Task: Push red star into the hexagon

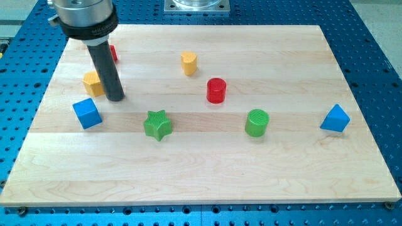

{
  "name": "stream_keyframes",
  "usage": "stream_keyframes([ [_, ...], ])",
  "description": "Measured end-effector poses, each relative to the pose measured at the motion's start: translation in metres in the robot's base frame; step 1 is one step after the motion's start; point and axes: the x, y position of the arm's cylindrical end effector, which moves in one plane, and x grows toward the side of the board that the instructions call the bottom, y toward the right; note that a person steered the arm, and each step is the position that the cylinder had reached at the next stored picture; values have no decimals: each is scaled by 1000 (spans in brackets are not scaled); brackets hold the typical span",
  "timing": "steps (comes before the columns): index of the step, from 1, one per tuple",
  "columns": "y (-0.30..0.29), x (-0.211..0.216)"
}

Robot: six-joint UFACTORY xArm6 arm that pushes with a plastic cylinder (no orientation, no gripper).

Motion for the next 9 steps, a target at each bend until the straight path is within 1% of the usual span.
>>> stream_keyframes([
  [1,-46,-2],
  [2,-28,-14],
  [3,15,-60],
  [4,12,-111],
  [5,-12,-121],
  [6,-79,-87],
  [7,-84,-120],
  [8,-141,-123],
  [9,-117,-75],
])
